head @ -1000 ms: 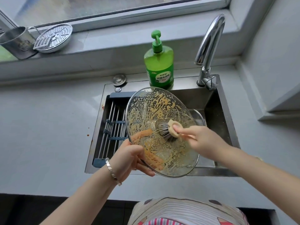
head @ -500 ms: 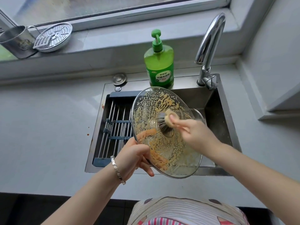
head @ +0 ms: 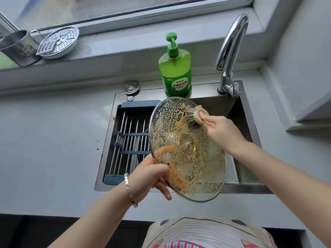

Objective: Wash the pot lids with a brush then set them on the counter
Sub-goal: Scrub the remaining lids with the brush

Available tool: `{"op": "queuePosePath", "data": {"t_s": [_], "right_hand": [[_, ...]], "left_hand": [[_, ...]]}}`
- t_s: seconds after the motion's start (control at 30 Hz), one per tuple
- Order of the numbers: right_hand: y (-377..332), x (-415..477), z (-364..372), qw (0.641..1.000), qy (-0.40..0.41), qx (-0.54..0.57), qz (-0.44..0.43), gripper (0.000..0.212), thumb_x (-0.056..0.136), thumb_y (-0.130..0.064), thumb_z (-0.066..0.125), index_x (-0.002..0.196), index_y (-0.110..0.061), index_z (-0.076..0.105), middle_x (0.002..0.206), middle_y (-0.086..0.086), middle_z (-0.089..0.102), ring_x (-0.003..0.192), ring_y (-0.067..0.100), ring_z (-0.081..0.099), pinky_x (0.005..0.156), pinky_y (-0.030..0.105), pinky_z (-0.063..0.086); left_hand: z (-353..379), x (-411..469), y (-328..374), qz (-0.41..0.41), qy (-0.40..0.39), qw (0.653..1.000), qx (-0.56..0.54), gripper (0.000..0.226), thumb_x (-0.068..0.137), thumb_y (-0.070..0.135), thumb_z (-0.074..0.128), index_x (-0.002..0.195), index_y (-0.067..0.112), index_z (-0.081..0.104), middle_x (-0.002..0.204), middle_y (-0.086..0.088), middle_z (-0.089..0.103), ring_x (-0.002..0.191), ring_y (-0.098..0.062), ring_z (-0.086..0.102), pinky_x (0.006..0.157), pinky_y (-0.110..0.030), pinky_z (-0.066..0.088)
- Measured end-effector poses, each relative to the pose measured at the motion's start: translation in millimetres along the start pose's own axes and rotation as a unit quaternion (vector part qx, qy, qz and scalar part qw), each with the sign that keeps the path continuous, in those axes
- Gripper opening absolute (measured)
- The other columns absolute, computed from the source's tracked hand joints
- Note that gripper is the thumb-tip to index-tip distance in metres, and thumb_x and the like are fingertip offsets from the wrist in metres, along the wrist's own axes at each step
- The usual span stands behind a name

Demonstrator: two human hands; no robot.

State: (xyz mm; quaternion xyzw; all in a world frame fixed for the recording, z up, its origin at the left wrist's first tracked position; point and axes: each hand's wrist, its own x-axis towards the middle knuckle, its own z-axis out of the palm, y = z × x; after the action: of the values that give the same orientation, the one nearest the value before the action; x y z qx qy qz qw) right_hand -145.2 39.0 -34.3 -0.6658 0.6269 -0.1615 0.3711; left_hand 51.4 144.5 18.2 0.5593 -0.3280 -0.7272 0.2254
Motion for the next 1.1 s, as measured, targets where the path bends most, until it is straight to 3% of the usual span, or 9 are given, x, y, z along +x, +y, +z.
{"op": "queuePosePath", "data": {"t_s": [0.2, 0.47, 0.57, 0.63, 0.73, 0.83, 0.93, 1.03, 1.1], "right_hand": [[-41, -10, 10, 0.982, 0.008, 0.097, -0.164, 0.041, 0.095, -0.013, 0.049, 0.132, -0.031, 0.050, 0.102, 0.008, 0.067, 0.084, 0.026, 0.061, 0.074, 0.046, 0.051], [71, 15, 7, 0.987, -0.001, 0.036, 0.154, 0.041, 0.094, -0.020, 0.049, 0.135, -0.023, 0.049, 0.134, 0.009, 0.054, 0.118, 0.029, 0.051, 0.093, 0.033, 0.040], [101, 5, 8, 0.939, 0.044, 0.201, 0.274, 0.044, 0.085, -0.031, 0.065, 0.119, -0.007, 0.051, 0.118, 0.014, 0.062, 0.076, 0.018, 0.062, 0.056, 0.023, 0.044], [106, 3, 6, 0.878, -0.010, 0.327, 0.349, 0.047, 0.082, -0.043, 0.066, 0.101, -0.003, 0.050, 0.104, 0.019, 0.066, 0.036, 0.004, 0.038, 0.033, 0.015, 0.027], [100, 1, 3, 0.823, -0.112, 0.434, 0.349, 0.035, 0.086, -0.037, 0.060, 0.095, -0.003, 0.055, 0.095, 0.018, 0.069, 0.030, 0.000, 0.020, 0.029, 0.010, 0.018], [99, 2, 3, 0.842, -0.126, 0.410, 0.328, 0.015, 0.087, -0.013, 0.061, 0.093, 0.000, 0.057, 0.073, 0.009, 0.072, 0.029, 0.000, 0.021, 0.028, 0.011, 0.018], [109, 6, 3, 0.852, -0.059, 0.410, 0.320, 0.004, 0.087, -0.002, 0.059, 0.089, 0.000, 0.057, 0.062, 0.008, 0.070, 0.026, 0.000, 0.023, 0.026, 0.012, 0.018], [116, 9, -2, 0.873, 0.003, 0.377, 0.309, 0.010, 0.085, 0.003, 0.059, 0.080, -0.005, 0.057, 0.049, 0.003, 0.064, 0.024, 0.000, 0.032, 0.027, 0.011, 0.021], [120, 8, -7, 0.888, 0.035, 0.345, 0.301, 0.011, 0.085, 0.005, 0.059, 0.082, -0.006, 0.059, 0.050, 0.002, 0.062, 0.032, 0.002, 0.050, 0.031, 0.013, 0.029]], "left_hand": [[-2, 5, 2, -0.029, -0.039, 0.999, -0.001, 0.065, 0.061, -0.003, 0.042, 0.122, 0.017, 0.045, 0.102, -0.031, 0.064, 0.070, -0.037, 0.068, 0.041, -0.027, 0.052], [-18, 16, -2, -0.035, 0.036, 0.999, -0.007, 0.069, 0.055, 0.000, 0.043, 0.122, 0.015, 0.049, 0.091, -0.027, 0.068, 0.062, -0.038, 0.067, 0.038, -0.027, 0.051], [-32, 21, -4, -0.035, 0.043, 0.997, -0.053, 0.070, 0.054, -0.001, 0.044, 0.123, 0.013, 0.048, 0.086, -0.036, 0.065, 0.059, -0.039, 0.067, 0.034, -0.025, 0.048], [-38, 23, -8, -0.043, 0.035, 0.992, -0.111, 0.070, 0.054, -0.004, 0.045, 0.123, 0.010, 0.049, 0.089, -0.040, 0.063, 0.059, -0.041, 0.067, 0.033, -0.024, 0.046], [-37, 33, -14, -0.061, 0.007, 0.988, -0.144, 0.068, 0.055, -0.005, 0.046, 0.121, 0.010, 0.052, 0.090, -0.039, 0.063, 0.059, -0.040, 0.067, 0.033, -0.025, 0.047], [-39, 52, -17, -0.096, 0.007, 0.987, -0.128, 0.058, 0.067, -0.012, 0.041, 0.119, 0.009, 0.050, 0.077, -0.033, 0.066, 0.053, -0.034, 0.066, 0.037, -0.028, 0.050], [-45, 83, -30, -0.162, 0.062, 0.975, -0.135, 0.053, 0.075, -0.014, 0.028, 0.119, 0.003, 0.051, 0.089, -0.030, 0.067, 0.066, -0.033, 0.070, 0.051, -0.035, 0.057], [-42, 113, -46, -0.207, 0.145, 0.960, -0.116, 0.042, 0.081, -0.012, 0.027, 0.113, 0.000, 0.052, 0.079, -0.016, 0.070, 0.063, -0.025, 0.069, 0.055, -0.031, 0.058], [-37, 126, -53, -0.216, 0.185, 0.955, -0.088, 0.045, 0.087, -0.009, 0.027, 0.125, 0.006, 0.048, 0.095, -0.018, 0.066, 0.082, -0.026, 0.067, 0.070, -0.032, 0.054]]}}
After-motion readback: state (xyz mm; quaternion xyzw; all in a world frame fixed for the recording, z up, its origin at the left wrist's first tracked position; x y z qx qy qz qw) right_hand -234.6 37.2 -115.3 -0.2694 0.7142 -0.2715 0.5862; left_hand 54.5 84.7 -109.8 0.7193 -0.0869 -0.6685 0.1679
